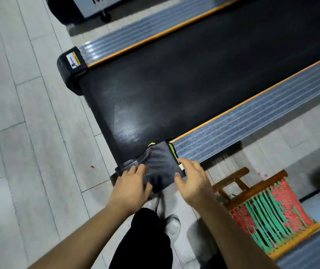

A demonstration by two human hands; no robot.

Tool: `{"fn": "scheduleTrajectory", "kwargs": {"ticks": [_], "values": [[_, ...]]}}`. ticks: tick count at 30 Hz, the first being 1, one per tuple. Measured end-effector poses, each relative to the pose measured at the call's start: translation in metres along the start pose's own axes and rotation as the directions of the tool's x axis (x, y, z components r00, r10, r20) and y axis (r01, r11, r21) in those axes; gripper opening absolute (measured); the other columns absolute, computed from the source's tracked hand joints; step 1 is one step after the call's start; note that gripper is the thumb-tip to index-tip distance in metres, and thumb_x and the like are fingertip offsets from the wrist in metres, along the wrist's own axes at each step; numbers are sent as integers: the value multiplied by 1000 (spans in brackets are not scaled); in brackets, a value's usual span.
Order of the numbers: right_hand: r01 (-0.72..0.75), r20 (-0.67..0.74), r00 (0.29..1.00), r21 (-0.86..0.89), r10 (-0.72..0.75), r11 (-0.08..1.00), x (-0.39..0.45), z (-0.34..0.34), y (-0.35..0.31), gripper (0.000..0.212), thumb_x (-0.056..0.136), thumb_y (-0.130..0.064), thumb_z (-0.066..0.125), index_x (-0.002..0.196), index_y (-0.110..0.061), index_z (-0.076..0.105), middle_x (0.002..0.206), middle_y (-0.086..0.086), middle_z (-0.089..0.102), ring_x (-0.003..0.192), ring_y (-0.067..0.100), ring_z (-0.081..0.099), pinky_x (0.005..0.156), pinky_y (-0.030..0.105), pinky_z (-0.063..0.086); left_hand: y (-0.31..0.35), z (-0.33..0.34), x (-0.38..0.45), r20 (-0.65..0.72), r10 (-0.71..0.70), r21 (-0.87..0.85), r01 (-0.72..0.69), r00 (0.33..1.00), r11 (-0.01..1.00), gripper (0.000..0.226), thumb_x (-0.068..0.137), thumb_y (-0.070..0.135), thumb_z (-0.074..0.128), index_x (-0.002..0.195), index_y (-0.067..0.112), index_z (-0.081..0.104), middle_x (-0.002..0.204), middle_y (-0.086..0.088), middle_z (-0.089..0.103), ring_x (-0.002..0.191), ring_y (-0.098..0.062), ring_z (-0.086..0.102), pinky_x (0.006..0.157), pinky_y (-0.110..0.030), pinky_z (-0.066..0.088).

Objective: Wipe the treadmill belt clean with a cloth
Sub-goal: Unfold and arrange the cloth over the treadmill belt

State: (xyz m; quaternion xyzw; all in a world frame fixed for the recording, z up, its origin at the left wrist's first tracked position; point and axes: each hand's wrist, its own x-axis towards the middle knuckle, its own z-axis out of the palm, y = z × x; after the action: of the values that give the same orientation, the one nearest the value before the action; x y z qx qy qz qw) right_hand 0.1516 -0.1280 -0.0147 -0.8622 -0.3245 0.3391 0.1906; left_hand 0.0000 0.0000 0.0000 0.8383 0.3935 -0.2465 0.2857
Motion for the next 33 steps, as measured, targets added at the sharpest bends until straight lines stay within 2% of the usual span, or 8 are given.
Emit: {"fn": "scheduleTrajectory", "kwargs": {"ticks": [4,10,15,18,23,25,28,33], "values": [[-87,70,994,-34,89,996,46,38,25,44,92,-32,57,135,-26,48,118,5,53,107,26,55,95,40,47,-18,36,53,80,-101,-143,112,992,983,52,95,32,54,144,20,38,141,-15,50,124,-40,53,104,-47,44],[-232,81,968,-87,239,969,95,78,50,50,90,-41,60,133,-25,41,123,6,52,114,29,52,99,44,45,-36,69,119,90,-283,-396,295,955,869,76,94,25,66,156,11,24,149,-21,42,138,-39,43,113,-40,34],[-315,105,944,13,312,949,115,100,58,59,85,-48,66,133,-23,42,131,4,48,122,28,49,101,41,45,-39,79,150,79,-391,-455,382,917,804,81,82,34,81,146,5,40,143,-17,50,133,-35,52,109,-40,43],[-390,113,918,100,379,915,121,105,60,60,82,-50,70,129,-23,44,122,2,53,115,28,55,97,42,48,-44,83,156,88,-449,-452,438,889,778,74,80,36,84,138,8,48,137,-16,54,126,-35,56,105,-39,45],[-504,185,862,216,471,836,133,114,61,50,73,-57,75,99,-19,55,79,-7,57,89,25,63,85,44,54,-57,93,166,57,-486,-632,408,872,658,38,77,39,86,87,23,53,102,-9,68,96,-36,67,85,-46,58],[-473,210,877,223,432,852,133,116,59,54,64,-63,71,94,-19,67,82,-6,70,85,25,69,83,44,56,-54,91,162,40,-471,-698,362,881,618,32,82,35,83,86,21,54,90,-4,67,86,-29,67,80,-40,56],[-428,198,901,271,385,862,128,113,58,54,58,-63,64,91,-20,67,85,-6,73,86,23,70,82,46,57,-46,83,151,20,-406,-781,268,914,564,25,87,24,79,86,14,55,76,-2,60,69,-21,55,68,-35,47],[-320,77,946,355,314,878,100,69,51,51,64,-67,61,83,-19,59,73,-6,68,80,17,64,88,43,46,-24,44,122,-53,-333,-860,126,941,494,17,87,9,76,89,12,60,77,-6,62,71,-20,58,68,-36,50]]}}
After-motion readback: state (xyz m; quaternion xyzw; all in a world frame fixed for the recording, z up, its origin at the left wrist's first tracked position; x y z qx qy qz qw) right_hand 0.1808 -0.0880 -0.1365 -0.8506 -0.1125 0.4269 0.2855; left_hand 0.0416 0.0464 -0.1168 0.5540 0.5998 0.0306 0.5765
